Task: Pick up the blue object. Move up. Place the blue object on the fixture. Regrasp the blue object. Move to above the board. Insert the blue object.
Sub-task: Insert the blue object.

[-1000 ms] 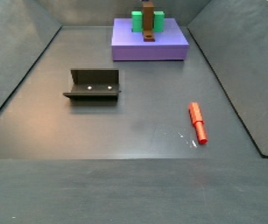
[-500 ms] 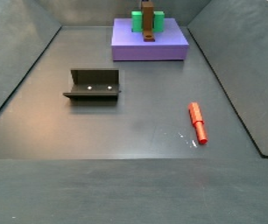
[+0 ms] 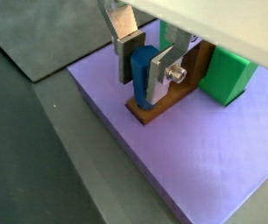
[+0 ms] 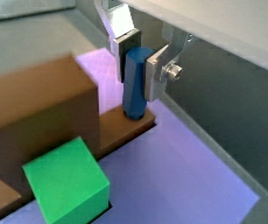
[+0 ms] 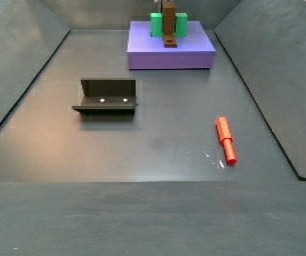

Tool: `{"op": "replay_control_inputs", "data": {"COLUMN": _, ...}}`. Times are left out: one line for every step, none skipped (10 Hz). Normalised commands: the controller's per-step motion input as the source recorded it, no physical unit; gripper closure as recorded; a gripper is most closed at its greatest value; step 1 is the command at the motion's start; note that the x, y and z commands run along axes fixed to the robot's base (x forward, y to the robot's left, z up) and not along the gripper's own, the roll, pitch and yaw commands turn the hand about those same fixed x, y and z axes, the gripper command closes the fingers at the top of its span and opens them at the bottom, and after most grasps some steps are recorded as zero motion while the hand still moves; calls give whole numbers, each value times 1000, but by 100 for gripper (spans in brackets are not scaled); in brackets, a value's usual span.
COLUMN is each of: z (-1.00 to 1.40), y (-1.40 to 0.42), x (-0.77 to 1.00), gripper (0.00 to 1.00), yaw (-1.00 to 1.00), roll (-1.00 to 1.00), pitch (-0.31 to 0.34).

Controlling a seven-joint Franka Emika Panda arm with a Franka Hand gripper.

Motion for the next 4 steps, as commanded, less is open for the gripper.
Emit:
{"op": "replay_control_inputs", "data": {"z": -409, "y": 189, "x": 226, "gripper": 100, "yaw": 0, "roll": -127, "pitch": 87}}
{"op": "replay_control_inputs", "data": {"z": -437, "y": 100, "x": 94, "gripper": 100, "yaw": 0, "roll": -67, "pitch": 0}}
{"op": "replay_control_inputs", "data": {"z": 0, "y": 0, "x": 20, "gripper": 100, "yaw": 0, "roll": -4, "pitch": 27}}
{"op": "replay_control_inputs", "data": {"z": 0, "y": 0, "x": 0, "gripper": 100, "yaw": 0, "roll": 0, "pitch": 0}}
